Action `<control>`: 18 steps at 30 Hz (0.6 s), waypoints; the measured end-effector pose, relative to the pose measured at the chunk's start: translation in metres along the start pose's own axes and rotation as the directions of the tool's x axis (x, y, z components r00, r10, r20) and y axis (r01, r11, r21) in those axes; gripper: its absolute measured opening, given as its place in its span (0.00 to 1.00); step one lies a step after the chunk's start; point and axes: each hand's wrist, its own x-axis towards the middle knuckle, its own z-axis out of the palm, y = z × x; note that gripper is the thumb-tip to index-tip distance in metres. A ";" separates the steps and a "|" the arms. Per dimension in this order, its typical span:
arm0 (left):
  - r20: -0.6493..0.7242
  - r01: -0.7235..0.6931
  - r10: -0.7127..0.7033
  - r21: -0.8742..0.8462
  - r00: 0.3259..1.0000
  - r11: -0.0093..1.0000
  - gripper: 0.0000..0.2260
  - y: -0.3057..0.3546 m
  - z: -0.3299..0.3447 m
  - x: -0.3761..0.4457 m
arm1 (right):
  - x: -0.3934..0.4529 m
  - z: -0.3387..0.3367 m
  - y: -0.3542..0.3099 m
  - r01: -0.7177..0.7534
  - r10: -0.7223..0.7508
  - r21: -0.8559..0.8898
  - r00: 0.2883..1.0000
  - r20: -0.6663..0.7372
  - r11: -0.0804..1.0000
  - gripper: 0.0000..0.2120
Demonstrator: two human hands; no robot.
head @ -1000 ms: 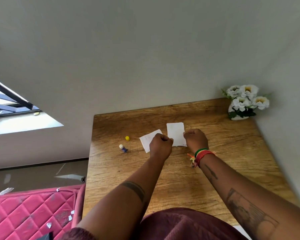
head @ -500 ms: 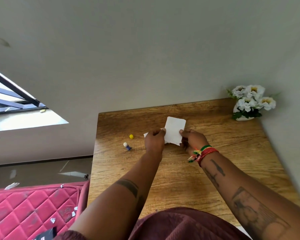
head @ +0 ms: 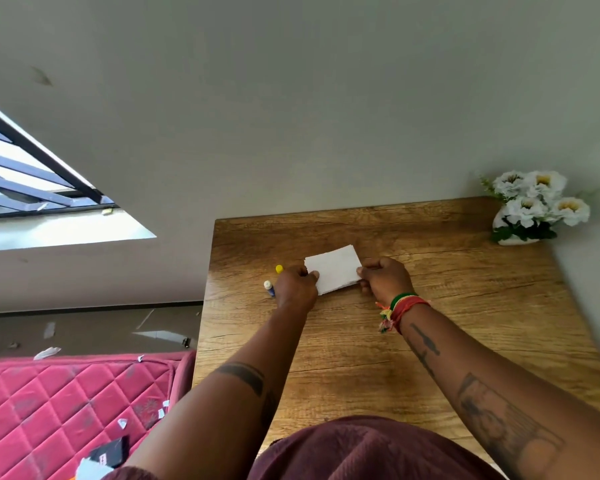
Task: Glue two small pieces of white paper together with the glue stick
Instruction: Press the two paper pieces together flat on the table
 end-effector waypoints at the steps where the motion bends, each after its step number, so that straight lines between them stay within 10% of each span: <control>1: -0.013 -0.010 0.010 0.043 1.000 0.999 0.16 -0.001 0.000 0.002 | 0.002 0.001 0.002 0.020 -0.020 -0.075 1.000 -0.007 0.997 0.04; 18: -0.082 -0.107 0.124 0.187 0.989 0.976 0.16 -0.010 0.007 0.001 | 0.006 0.021 0.002 0.337 -0.339 -0.585 0.934 0.111 0.738 0.23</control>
